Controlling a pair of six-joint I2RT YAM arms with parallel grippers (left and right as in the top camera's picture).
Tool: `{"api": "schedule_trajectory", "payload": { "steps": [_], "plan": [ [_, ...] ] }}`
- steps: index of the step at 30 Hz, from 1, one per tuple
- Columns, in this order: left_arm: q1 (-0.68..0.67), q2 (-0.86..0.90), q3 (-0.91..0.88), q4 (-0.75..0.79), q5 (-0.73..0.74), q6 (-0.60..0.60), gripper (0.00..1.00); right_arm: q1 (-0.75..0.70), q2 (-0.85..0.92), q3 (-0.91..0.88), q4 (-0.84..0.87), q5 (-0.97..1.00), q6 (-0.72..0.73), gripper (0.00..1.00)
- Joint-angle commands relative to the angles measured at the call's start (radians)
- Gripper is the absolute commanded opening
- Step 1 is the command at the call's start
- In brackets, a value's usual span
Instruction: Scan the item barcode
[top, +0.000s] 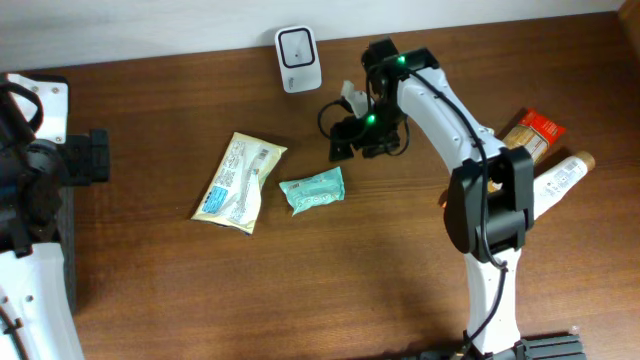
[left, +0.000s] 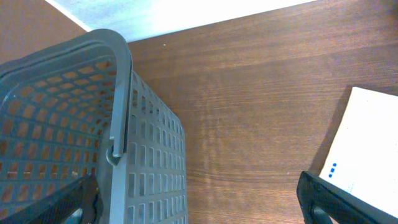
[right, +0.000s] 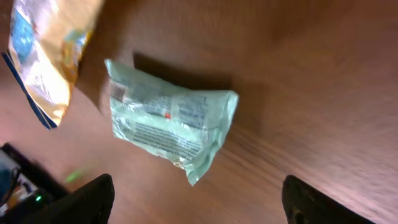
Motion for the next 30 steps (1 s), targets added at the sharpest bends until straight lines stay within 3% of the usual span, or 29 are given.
{"api": "schedule_trajectory", "payload": {
  "steps": [1,8,12,15,19,24,26,30],
  "plan": [
    [0.004,-0.003,0.010,0.001,0.006,0.012,0.99,0.022,0.042,-0.089,0.047,-0.137,0.008,0.87],
    [0.004,-0.003,0.010,0.001,0.006,0.012,0.99,0.064,0.042,-0.239,0.220,-0.195,0.114,0.86],
    [0.004,-0.003,0.010,0.001,0.006,0.012,0.99,0.095,0.042,-0.271,0.293,-0.203,0.179,0.80],
    [0.004,-0.003,0.010,0.001,0.006,0.012,0.99,0.125,0.042,-0.272,0.340,-0.202,0.227,0.71],
    [0.004,-0.003,0.010,0.001,0.006,0.012,0.99,0.143,0.043,-0.273,0.373,-0.188,0.248,0.35],
    [0.004,-0.003,0.010,0.001,0.006,0.012,0.99,0.141,0.043,-0.272,0.385,-0.204,0.228,0.09],
    [0.004,-0.003,0.010,0.001,0.006,0.012,0.99,0.134,0.042,-0.272,0.393,-0.267,0.180,0.04],
    [0.004,-0.003,0.010,0.001,0.006,0.012,0.99,0.092,0.021,-0.272,0.386,-0.414,0.108,0.04]
  ]
}}
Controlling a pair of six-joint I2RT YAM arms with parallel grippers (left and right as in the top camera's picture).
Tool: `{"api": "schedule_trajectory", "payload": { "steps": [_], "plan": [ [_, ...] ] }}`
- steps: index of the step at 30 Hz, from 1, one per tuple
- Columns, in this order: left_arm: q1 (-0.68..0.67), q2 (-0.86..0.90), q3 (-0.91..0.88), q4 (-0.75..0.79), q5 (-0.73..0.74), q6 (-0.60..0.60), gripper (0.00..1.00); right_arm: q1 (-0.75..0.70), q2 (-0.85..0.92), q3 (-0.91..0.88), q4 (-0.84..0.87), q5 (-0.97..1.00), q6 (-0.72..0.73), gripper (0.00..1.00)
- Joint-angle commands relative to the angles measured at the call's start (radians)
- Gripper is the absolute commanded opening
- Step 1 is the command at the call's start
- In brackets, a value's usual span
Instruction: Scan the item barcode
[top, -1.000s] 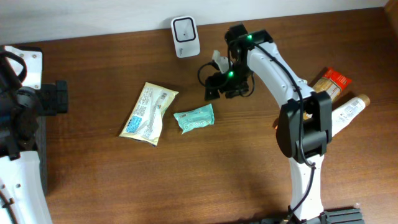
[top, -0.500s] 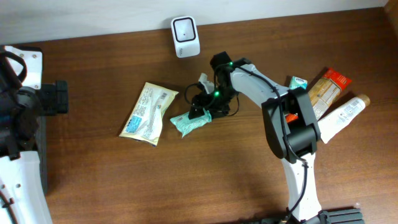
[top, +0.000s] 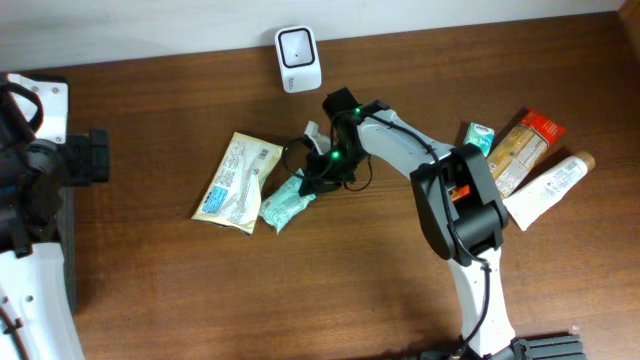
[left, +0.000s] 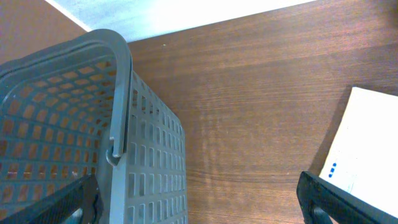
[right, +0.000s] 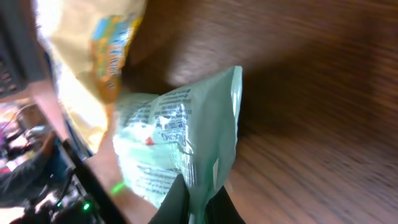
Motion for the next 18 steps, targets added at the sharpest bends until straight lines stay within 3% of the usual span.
{"api": "schedule_trajectory", "payload": {
  "steps": [1,12,18],
  "plan": [
    [0.004,-0.003,0.010,0.001,0.006,0.012,0.99,-0.058,-0.033,-0.008,-0.005,-0.168,-0.072,0.04],
    [0.004,-0.003,0.010,0.001,0.006,0.012,0.99,-0.330,-0.414,-0.008,-0.150,-0.349,-0.286,0.04],
    [0.004,-0.003,0.010,0.001,0.006,0.012,0.99,-0.419,-0.599,-0.008,-0.144,-0.357,-0.295,0.04]
  ]
}}
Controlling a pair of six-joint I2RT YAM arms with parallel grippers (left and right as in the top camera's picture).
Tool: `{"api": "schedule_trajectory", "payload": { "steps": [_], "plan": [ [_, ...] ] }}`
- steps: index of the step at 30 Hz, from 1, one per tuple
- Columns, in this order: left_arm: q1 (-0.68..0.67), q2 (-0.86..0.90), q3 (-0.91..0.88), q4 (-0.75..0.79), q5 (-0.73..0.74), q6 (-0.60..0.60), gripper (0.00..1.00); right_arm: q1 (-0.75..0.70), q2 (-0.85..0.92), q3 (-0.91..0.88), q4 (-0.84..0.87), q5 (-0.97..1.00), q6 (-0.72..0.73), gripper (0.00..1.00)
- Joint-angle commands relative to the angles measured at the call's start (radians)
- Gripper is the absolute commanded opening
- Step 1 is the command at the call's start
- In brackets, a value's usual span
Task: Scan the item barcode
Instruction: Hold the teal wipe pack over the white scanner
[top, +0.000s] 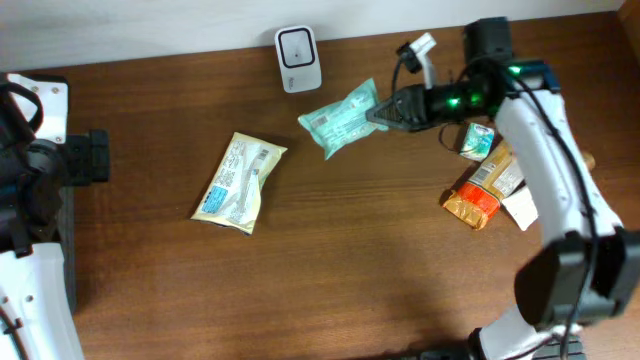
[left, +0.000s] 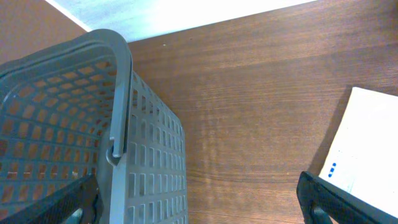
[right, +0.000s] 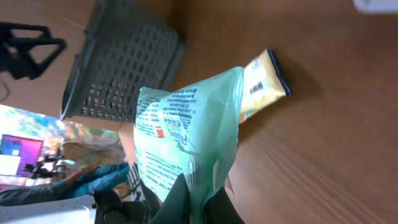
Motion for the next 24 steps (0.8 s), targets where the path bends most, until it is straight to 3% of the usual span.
{"api": "schedule_trajectory", "payload": {
  "steps": [1,10,12,15,20,24],
  "plan": [
    [0.004,-0.003,0.010,0.001,0.006,0.012,0.99,-0.051,-0.106,0.005,0.003,-0.045,-0.027,0.04],
    [0.004,-0.003,0.010,0.001,0.006,0.012,0.99,-0.071,-0.156,0.006,0.003,0.022,0.055,0.04],
    [0.004,-0.003,0.010,0.001,0.006,0.012,0.99,-0.039,-0.156,0.024,0.002,0.169,0.104,0.04],
    [0.004,-0.003,0.010,0.001,0.006,0.012,0.99,0.084,-0.149,0.130,-0.001,0.560,0.160,0.04],
    [0.004,-0.003,0.010,0.001,0.006,0.012,0.99,0.298,-0.036,0.368,-0.013,1.080,0.156,0.04],
    [0.004,-0.003,0.010,0.001,0.006,0.012,0.99,0.388,0.120,0.490,0.076,1.350,0.063,0.04]
  ]
}}
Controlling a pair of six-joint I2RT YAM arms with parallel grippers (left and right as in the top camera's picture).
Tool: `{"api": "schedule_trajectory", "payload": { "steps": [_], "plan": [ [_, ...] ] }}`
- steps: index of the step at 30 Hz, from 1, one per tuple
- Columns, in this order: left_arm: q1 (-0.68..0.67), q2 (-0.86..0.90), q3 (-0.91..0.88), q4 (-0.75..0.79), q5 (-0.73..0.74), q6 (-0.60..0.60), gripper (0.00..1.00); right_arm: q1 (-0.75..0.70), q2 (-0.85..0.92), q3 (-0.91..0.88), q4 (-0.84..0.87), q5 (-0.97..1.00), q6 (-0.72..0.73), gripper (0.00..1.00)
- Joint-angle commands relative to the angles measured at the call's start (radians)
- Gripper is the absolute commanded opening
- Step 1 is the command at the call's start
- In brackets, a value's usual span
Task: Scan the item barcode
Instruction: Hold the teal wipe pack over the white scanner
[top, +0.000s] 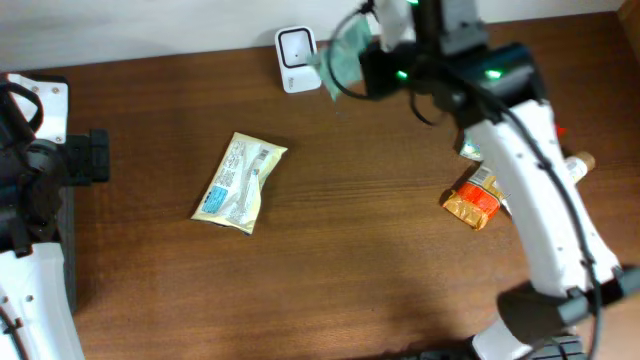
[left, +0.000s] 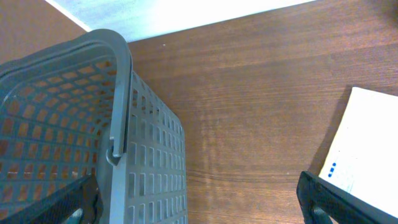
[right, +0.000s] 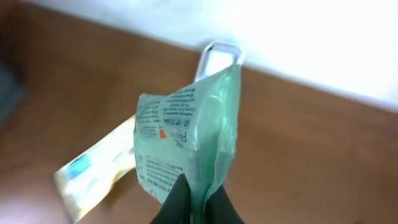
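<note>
My right gripper (right: 194, 205) is shut on the edge of a green packet (right: 186, 134), held in the air. In the overhead view the green packet (top: 345, 55) hangs just right of the white barcode scanner (top: 296, 45) at the table's back edge. The scanner (right: 217, 57) shows behind the packet in the right wrist view. My left gripper (left: 199, 205) stands wide open at the far left, beside a grey mesh basket (left: 74, 137), with nothing between its fingers.
A yellow snack pack (top: 240, 182) lies left of centre on the table. An orange packet (top: 473, 200) and other items (top: 570, 165) lie at the right. A white box (left: 364, 149) sits near the left gripper.
My right gripper has carried the green packet left and back, from right of the scanner over the table to close beside the scanner. The left arm has not moved.
My right gripper hung open above the green packet lying on the table. Then it was down at the packet and shut on its edge. Then it held the packet in the air near the back, and now right at the scanner.
</note>
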Motion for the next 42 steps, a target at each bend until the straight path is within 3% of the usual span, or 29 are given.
{"api": "schedule_trajectory", "payload": {
  "steps": [1,7,11,18,28,42],
  "plan": [
    [0.004,-0.003,0.010,0.001,0.006,0.012,0.99,0.065,0.159,0.049,0.148,0.390,-0.145,0.04],
    [0.004,-0.003,0.010,0.001,0.006,0.012,0.99,0.107,0.374,0.048,0.508,0.633,-0.414,0.04],
    [0.004,-0.003,0.010,0.001,0.006,0.012,0.99,0.107,0.483,0.048,0.720,0.623,-0.585,0.04],
    [0.004,-0.003,0.010,0.001,0.006,0.012,0.99,0.106,0.558,0.048,0.878,0.492,-0.795,0.04],
    [0.004,-0.003,0.010,0.001,0.006,0.012,0.99,0.081,0.654,0.047,1.031,0.414,-0.910,0.04],
    [0.004,-0.003,0.010,0.001,0.006,0.012,0.99,0.080,0.670,0.047,1.008,0.418,-0.927,0.04]
  ]
}}
